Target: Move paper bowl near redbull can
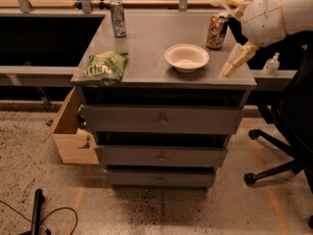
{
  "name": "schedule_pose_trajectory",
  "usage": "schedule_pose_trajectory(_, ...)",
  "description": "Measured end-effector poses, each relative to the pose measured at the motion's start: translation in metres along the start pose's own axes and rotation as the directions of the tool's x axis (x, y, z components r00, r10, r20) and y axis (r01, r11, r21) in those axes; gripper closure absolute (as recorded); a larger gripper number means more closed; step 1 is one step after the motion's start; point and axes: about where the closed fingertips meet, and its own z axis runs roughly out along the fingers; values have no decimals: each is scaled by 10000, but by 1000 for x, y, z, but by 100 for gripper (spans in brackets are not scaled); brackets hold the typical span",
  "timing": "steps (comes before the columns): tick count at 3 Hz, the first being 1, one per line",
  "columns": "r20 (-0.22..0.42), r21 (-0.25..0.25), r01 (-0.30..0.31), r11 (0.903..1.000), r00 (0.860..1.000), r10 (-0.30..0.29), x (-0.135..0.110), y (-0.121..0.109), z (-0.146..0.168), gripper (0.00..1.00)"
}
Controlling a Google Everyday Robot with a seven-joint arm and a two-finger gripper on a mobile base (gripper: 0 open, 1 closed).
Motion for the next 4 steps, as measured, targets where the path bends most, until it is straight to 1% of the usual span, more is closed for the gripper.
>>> schedule_pose_trajectory(1,8,-30,-5,10000,10000,5,0,1,1,0)
schedule_pose_trajectory(2,-88,462,198,9987,9998,-194,22,3,7,0)
schedule_pose_trajectory(3,-26,854,1389,9866,9903,-1392,48,-3,18,0)
schedule_pose_trajectory(4,-252,1470,2767,9497,9608,-2760,70,-19,18,0)
